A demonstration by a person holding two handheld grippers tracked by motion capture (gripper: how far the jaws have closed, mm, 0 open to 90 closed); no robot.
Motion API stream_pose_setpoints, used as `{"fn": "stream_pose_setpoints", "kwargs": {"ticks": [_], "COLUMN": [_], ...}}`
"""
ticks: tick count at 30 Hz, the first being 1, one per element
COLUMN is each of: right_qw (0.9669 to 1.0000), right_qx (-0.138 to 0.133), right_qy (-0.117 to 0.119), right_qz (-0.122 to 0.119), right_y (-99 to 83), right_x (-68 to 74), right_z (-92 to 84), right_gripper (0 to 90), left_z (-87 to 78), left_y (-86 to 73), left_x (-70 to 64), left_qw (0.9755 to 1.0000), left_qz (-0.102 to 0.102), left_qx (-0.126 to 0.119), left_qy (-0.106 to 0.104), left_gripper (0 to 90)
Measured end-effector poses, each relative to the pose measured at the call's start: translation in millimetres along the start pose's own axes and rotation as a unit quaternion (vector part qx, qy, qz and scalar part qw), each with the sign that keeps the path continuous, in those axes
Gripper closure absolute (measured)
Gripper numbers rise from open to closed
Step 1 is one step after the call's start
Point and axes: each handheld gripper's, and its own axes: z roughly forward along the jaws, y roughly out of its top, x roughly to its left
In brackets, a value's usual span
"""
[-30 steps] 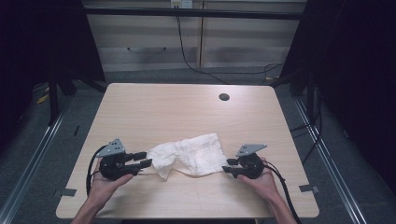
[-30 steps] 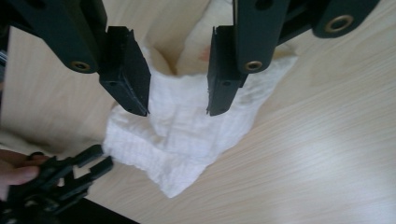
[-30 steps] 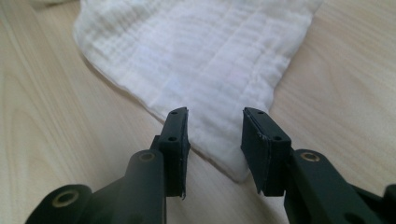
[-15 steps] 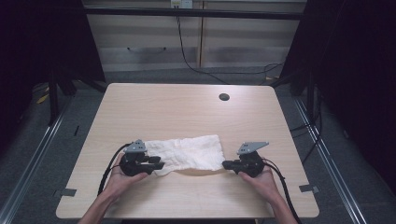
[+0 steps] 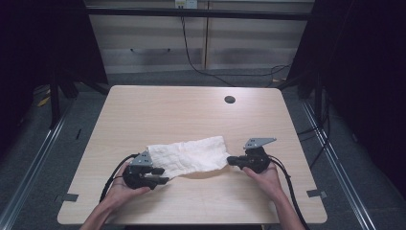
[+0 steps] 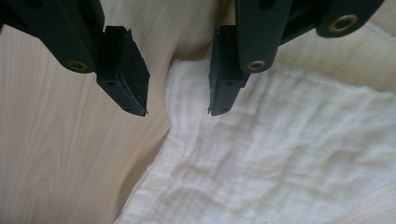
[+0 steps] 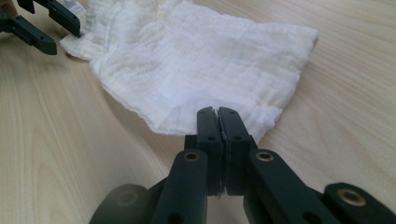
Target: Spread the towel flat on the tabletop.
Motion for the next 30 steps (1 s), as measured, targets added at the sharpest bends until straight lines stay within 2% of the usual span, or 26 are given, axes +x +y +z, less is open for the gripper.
{"fn": "stream_pose_setpoints", "kwargs": {"ticks": [5, 6, 9, 10, 11, 12, 16, 18, 24, 25, 26, 29, 30], "right_qw": [1.0, 1.0, 1.0, 1.0, 1.0, 1.0, 1.0, 1.0, 0.9997, 0.9994, 0.9985, 0.9986, 0.9979], "right_qx": [-0.005, -0.005, -0.004, -0.005, -0.005, -0.005, 0.0, 0.004, 0.017, 0.025, 0.037, 0.033, 0.041], "right_qy": [-0.003, -0.002, -0.001, 0.0, 0.0, 0.0, 0.0, 0.001, -0.007, -0.008, -0.015, -0.008, -0.004], "right_qz": [0.006, 0.006, 0.007, 0.008, 0.008, 0.007, 0.007, 0.002, -0.014, -0.023, -0.038, -0.04, -0.05], "right_y": [-0.4, -0.6, -0.8, -1.0, -1.0, -1.3, -4.6, -7.6, -18.6, -20.7, -21.7, -22.1, -22.6], "right_x": [0.4, 0.5, 1.3, 1.0, 1.0, 1.0, 1.5, 2.6, 7.5, 9.4, 11.3, 11.0, 10.3], "right_z": [-1.5, -1.7, -2.0, -1.9, -1.9, -1.7, -0.1, 0.4, -3.7, -3.6, -2.9, -2.0, 0.7], "right_gripper": [88.7, 88.7, 88.8, 88.7, 88.7, 88.7, 86.7, 78.8, 68.3, 67.2, 62.1, 60.2, 60.0], "left_z": [5.9, 6.1, 7.6, 7.8, 7.8, 7.5, 3.4, 0.3, -8.5, -9.3, -11.6, -14.3, -15.9], "left_y": [-1.5, -1.2, -2.0, -2.3, -2.3, -2.4, -2.6, -2.8, -2.1, -2.2, -2.5, -2.5, -2.4], "left_x": [-6.4, -7.3, -9.5, -9.5, -9.5, -9.1, -3.5, -0.6, 5.8, 7.1, 9.6, 12.2, 14.1], "left_qw": [0.9994, 0.9988, 0.9978, 0.9978, 0.9978, 0.9981, 0.9996, 0.9998, 0.9993, 0.9991, 0.9986, 0.998, 0.9976], "left_qz": [0.026, 0.038, 0.048, 0.049, 0.049, 0.043, 0.019, 0.003, -0.015, -0.018, -0.028, -0.036, -0.039], "left_qx": [0.009, 0.014, 0.009, 0.011, 0.011, 0.01, 0.001, -0.012, -0.031, -0.036, -0.044, -0.05, -0.055], "left_qy": [0.021, 0.028, 0.045, 0.043, 0.043, 0.044, 0.023, 0.013, 0.015, 0.014, 0.014, 0.016, 0.016], "left_gripper": [60.2, 63.5, 73.5, 80.7, 83.7, 83.7, 87.6, 87.9, 88.1, 88.1, 88.1, 88.1, 88.1]}}
